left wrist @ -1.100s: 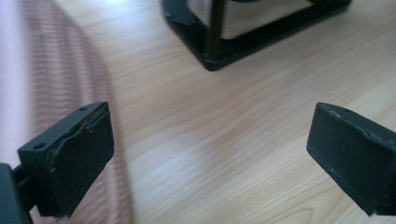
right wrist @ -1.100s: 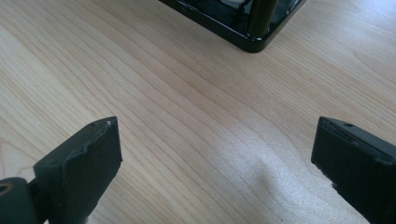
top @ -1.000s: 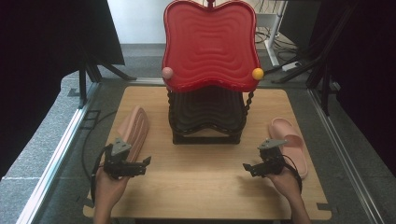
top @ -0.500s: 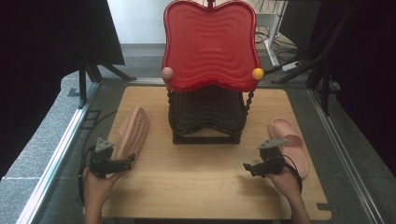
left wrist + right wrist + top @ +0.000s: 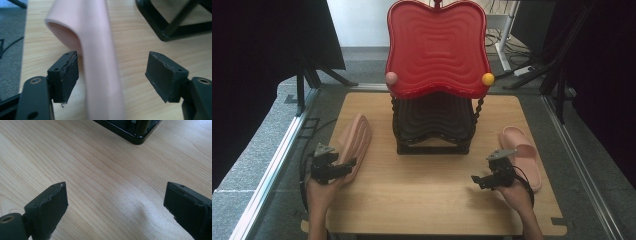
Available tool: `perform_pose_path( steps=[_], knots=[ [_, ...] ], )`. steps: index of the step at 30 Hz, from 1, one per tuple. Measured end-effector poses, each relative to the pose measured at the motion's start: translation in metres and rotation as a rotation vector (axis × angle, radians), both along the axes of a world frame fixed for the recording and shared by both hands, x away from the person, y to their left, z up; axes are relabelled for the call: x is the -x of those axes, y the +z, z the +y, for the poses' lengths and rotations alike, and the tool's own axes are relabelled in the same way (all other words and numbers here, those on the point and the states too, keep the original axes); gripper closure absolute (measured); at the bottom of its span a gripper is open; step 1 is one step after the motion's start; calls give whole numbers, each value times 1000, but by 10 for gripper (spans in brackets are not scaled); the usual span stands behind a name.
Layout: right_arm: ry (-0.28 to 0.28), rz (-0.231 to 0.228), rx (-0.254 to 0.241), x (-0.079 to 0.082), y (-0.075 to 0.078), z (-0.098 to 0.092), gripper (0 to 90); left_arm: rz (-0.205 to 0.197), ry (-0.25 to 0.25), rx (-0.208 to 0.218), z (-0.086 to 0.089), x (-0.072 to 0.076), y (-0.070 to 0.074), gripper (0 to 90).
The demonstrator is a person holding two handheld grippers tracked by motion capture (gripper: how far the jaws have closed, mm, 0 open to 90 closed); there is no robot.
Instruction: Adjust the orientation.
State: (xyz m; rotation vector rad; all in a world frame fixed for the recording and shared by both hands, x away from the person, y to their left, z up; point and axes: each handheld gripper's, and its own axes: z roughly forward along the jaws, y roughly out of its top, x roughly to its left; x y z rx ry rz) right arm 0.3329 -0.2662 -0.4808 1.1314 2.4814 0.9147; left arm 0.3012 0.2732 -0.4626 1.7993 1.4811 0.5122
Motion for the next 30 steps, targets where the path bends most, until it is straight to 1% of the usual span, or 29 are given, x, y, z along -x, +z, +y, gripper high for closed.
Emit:
perform_pose_path(
  steps=[1, 3, 4, 5, 7, 10, 11, 12, 14, 16, 17, 18, 19, 21, 22, 26, 28, 30],
  knots=[
    [-1, 0, -1, 0, 0, 0, 61, 3, 0, 8, 1, -1, 0, 329],
    [-6, -2, -1, 0, 1, -1, 62, -2, 10, 16, 3, -4, 0, 381],
    [-6, 0, -1, 0, 1, -2, 63, -3, 9, 25, 3, -5, 1, 421],
    [-8, -1, -1, 0, 1, -2, 64, -4, 6, 32, 3, -6, 2, 441],
    [-9, 0, 0, 0, 1, -2, 68, -1, 16, 20, 0, -7, 4, 459],
    [-7, 2, 9, 0, 0, 0, 78, -4, 22, 16, -2, -7, 6, 521],
    [-7, 4, 10, 0, -1, 0, 79, -4, 20, 5, -4, -7, 7, 539],
    [-7, 4, 10, 0, -1, 0, 79, -4, 20, 5, -4, -7, 7, 548],
    [-3, 9, 16, 0, -2, 2, 82, -7, 14, -9, -10, -7, 8, 542],
    [-4, 10, 16, 0, -2, 2, 83, -19, 9, -11, -13, -7, 9, 544],
    [-4, 10, 16, 0, -2, 2, 83, -19, 9, -11, -13, -7, 9, 544],
    [-4, 10, 16, 0, -1, 2, 85, -33, 3, -17, -18, -7, 9, 542],
    [-5, 10, 17, 0, -1, 2, 85, -37, 0, -20, -20, -7, 10, 541],
    [-6, 10, 17, 0, -1, 2, 86, -43, -8, -16, -22, -7, 10, 541],
    [-6, 10, 17, 0, -1, 2, 87, -44, -16, -6, -23, -7, 10, 541],
    [-7, 9, 19, 0, -2, 2, 89, -30, -55, 25, -29, -9, 8, 545],
    [-7, 10, 20, -1, -2, 1, 90, -15, -73, 21, -33, -11, 5, 552],
    [-9, 10, 20, -1, -2, 1, 91, -11, -91, 20, -38, -13, 1, 532]
  ],
)
